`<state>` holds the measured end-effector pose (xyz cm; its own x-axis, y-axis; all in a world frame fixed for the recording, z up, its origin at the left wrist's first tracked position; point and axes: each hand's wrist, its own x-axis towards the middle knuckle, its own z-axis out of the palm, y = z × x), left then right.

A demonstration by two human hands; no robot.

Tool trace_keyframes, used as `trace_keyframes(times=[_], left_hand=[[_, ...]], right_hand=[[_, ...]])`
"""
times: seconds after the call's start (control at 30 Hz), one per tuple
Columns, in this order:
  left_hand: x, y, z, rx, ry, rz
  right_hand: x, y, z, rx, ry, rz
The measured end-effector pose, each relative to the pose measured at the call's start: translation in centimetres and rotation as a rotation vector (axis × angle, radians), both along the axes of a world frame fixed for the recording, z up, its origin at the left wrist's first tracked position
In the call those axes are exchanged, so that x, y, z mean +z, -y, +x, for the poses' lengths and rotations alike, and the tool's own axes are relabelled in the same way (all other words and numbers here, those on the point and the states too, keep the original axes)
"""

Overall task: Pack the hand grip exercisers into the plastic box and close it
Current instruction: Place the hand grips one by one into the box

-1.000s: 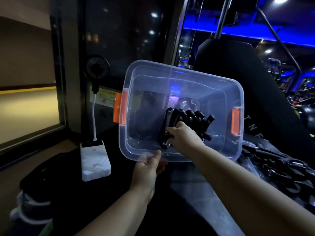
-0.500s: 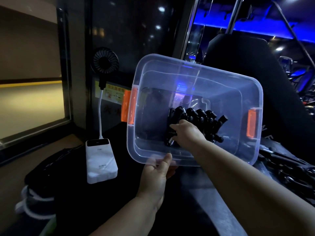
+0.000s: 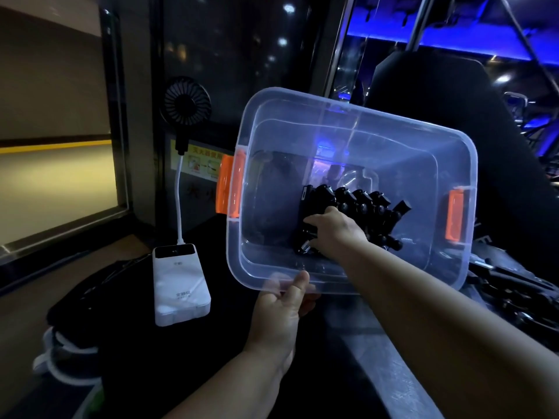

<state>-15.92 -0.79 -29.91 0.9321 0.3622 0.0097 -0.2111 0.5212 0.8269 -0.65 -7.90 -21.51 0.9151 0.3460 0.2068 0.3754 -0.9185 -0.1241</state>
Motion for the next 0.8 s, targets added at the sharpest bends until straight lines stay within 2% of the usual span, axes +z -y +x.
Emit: trace_keyframes(times=[0.17, 0.8], left_hand=[[0.04, 0.04, -0.04, 0.000, -0.005, 0.002], [0.05, 0.09, 0.28, 0.010, -0.004, 0.001]], right_hand=[[0.36, 0.05, -0.56, 0.018, 0.090, -0.211], [0.18, -0.62, 0.15, -0.001, 0.095, -0.300]])
